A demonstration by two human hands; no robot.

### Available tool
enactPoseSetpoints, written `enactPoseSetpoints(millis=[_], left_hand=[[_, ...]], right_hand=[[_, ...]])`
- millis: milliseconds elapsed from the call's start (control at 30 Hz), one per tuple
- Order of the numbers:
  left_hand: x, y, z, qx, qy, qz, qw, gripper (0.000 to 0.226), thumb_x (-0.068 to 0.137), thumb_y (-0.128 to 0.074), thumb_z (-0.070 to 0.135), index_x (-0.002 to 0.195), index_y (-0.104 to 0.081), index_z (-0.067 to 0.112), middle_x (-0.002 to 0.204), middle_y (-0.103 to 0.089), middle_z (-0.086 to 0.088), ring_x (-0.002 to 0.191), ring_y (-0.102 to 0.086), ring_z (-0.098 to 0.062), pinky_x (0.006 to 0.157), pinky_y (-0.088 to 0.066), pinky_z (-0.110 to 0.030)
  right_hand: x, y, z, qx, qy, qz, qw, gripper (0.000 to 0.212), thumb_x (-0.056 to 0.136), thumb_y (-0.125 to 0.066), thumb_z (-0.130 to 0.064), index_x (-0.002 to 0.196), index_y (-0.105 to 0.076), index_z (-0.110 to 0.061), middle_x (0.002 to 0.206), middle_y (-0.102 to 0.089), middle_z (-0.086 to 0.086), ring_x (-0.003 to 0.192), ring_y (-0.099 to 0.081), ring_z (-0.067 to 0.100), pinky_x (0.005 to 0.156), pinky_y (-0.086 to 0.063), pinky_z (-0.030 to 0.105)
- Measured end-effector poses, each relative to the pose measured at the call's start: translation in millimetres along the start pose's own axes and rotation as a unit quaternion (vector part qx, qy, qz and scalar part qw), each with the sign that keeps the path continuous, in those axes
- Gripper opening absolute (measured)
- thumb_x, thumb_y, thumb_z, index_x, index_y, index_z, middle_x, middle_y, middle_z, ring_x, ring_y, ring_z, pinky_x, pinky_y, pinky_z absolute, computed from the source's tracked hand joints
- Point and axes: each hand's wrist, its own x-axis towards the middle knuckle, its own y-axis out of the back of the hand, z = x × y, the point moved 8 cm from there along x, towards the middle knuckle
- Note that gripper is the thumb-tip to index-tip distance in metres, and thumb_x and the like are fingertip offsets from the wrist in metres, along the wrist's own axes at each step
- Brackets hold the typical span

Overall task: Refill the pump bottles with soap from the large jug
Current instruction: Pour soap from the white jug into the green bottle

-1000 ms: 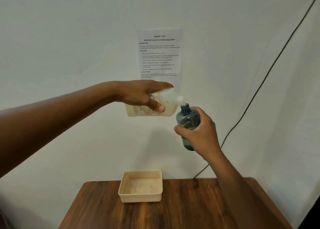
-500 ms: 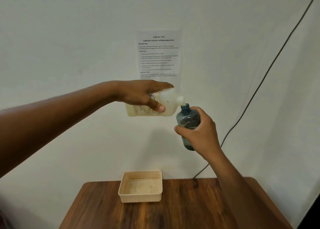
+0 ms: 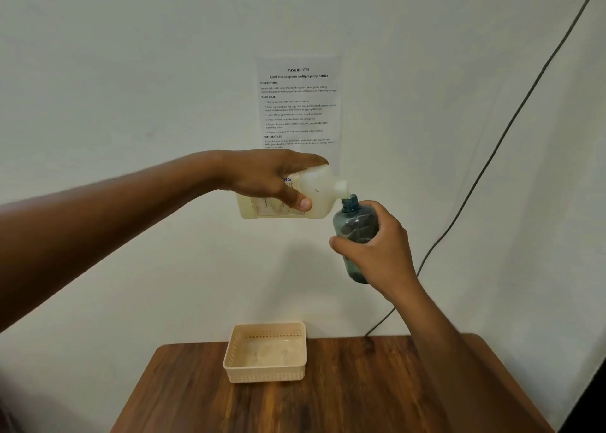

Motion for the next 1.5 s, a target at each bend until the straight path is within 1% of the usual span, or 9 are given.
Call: enactPoseSetpoints(millis=[100,233,433,667,900,1067,1167,1267,1500], left_hand=[[-0.2,0.3,1.5,0.002,-0.001,0.0,1.0,0.069,0.084,-0.072,0.048,0.146,-0.046,0.035,0.125,-0.062,0.012,0.115,-0.061,-0.01,0.088,-0.051,-0.025],[-0.3,0.0,2.5,0.005,-0.001,-0.003,1.0,0.068,0.082,-0.071,0.051,0.144,-0.047,0.036,0.124,-0.062,0.012,0.114,-0.061,-0.011,0.09,-0.053,-0.027],[-0.9,0.9,1.9,0.0,0.005,-0.004,1.0,0.069,0.082,-0.072,0.05,0.144,-0.047,0.037,0.122,-0.062,0.016,0.114,-0.061,-0.01,0.088,-0.05,-0.025],[-0.4,3.1,3.8,0.017,0.003,-0.005,1.0,0.071,0.082,-0.071,0.052,0.145,-0.046,0.036,0.126,-0.061,0.013,0.117,-0.06,-0.015,0.095,-0.053,-0.032],[1.0,4.7,4.0,0.016,0.0,-0.004,1.0,0.069,0.081,-0.072,0.051,0.144,-0.047,0.038,0.127,-0.061,0.013,0.117,-0.06,-0.013,0.094,-0.054,-0.032],[1.9,5.4,3.3,0.012,-0.003,-0.003,1.0,0.065,0.082,-0.072,0.05,0.142,-0.048,0.038,0.123,-0.061,0.015,0.114,-0.06,-0.01,0.088,-0.051,-0.026],[3.1,4.6,1.7,0.013,-0.004,-0.005,1.0,0.067,0.082,-0.072,0.05,0.143,-0.048,0.037,0.125,-0.062,0.012,0.116,-0.061,-0.014,0.092,-0.054,-0.031],[3.1,4.4,-0.8,0.008,-0.001,-0.005,1.0,0.069,0.081,-0.073,0.052,0.143,-0.047,0.04,0.124,-0.061,0.017,0.116,-0.06,-0.012,0.093,-0.053,-0.03],[2.9,4.2,-4.0,0.013,0.002,-0.002,1.0,0.07,0.081,-0.072,0.054,0.145,-0.045,0.041,0.125,-0.061,0.017,0.115,-0.06,-0.008,0.09,-0.053,-0.027]], right_hand=[[0.0,0.5,-1.6,-0.003,0.0,0.001,1.0,0.051,0.067,-0.084,-0.036,0.101,-0.051,-0.055,0.094,-0.052,-0.051,0.095,-0.052,-0.021,0.058,-0.042,-0.002],[-0.2,0.8,-4.0,-0.008,0.0,0.003,1.0,0.052,0.064,-0.081,-0.042,0.098,-0.049,-0.065,0.094,-0.053,-0.049,0.095,-0.053,-0.02,0.058,-0.043,-0.001],[0.2,0.5,-3.2,-0.008,-0.001,0.007,1.0,0.047,0.061,-0.08,-0.043,0.099,-0.052,-0.053,0.094,-0.054,-0.048,0.095,-0.053,-0.019,0.059,-0.041,-0.002],[0.9,0.7,-3.8,-0.008,-0.003,0.006,1.0,0.049,0.06,-0.078,-0.046,0.1,-0.051,-0.054,0.095,-0.053,-0.049,0.096,-0.052,-0.021,0.059,-0.041,-0.003],[2.3,0.6,-3.3,-0.01,-0.006,0.005,1.0,0.049,0.06,-0.079,-0.047,0.101,-0.051,-0.054,0.096,-0.054,-0.046,0.096,-0.053,-0.018,0.058,-0.042,-0.001],[3.1,0.3,-3.2,-0.006,-0.007,0.005,1.0,0.05,0.059,-0.078,-0.048,0.101,-0.052,-0.053,0.096,-0.055,-0.045,0.096,-0.054,-0.017,0.058,-0.042,-0.001],[3.5,-0.3,-3.3,-0.006,-0.008,0.004,1.0,0.05,0.058,-0.077,-0.05,0.1,-0.052,-0.058,0.096,-0.055,-0.045,0.097,-0.054,-0.017,0.059,-0.043,-0.001],[3.4,-1.2,-3.9,-0.007,-0.007,0.003,1.0,0.052,0.057,-0.076,-0.05,0.099,-0.049,-0.066,0.097,-0.054,-0.046,0.098,-0.053,-0.018,0.059,-0.043,0.0],[5.1,-2.0,-2.2,-0.009,-0.005,0.006,1.0,0.051,0.059,-0.078,-0.046,0.098,-0.051,-0.062,0.097,-0.057,-0.042,0.096,-0.055,-0.015,0.058,-0.043,0.001]])
